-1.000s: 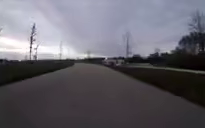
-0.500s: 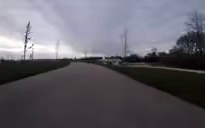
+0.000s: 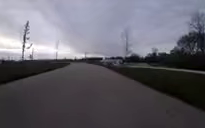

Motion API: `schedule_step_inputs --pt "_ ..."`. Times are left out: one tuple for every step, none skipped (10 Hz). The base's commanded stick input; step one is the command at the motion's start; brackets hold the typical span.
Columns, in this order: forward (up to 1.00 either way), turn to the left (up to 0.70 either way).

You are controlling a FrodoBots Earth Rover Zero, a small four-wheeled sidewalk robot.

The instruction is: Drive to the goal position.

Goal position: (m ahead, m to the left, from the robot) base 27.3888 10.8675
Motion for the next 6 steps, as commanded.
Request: schedule_step_inputs --pt "1.00 0.00" --pt "1.00 0.01" --pt "1.00 0.20" --pt "1.00 0.38" --pt "1.00 0.39" --pt "1.00 0.22"
